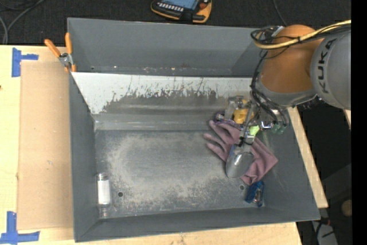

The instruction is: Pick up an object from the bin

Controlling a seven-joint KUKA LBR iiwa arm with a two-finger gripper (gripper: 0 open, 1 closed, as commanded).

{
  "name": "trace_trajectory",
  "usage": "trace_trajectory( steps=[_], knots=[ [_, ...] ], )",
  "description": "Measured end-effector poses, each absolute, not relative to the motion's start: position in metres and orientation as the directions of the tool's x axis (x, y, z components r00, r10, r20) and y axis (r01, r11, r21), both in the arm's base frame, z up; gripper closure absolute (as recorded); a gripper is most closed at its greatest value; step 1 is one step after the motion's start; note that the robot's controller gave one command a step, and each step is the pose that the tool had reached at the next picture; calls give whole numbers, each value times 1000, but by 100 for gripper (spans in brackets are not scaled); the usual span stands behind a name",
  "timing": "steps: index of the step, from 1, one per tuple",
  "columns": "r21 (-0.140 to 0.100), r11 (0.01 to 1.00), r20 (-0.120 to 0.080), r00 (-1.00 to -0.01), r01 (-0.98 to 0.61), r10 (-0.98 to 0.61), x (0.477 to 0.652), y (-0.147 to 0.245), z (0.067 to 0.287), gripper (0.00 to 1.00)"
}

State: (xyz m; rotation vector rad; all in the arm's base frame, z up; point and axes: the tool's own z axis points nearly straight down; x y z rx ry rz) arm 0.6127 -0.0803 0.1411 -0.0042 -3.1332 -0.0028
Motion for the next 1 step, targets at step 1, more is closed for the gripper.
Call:
trace_trajectory(
  steps=[1],
  knots=[
    [1,1000,1,-1000,0,0,615,-80,146,0]
  ],
)
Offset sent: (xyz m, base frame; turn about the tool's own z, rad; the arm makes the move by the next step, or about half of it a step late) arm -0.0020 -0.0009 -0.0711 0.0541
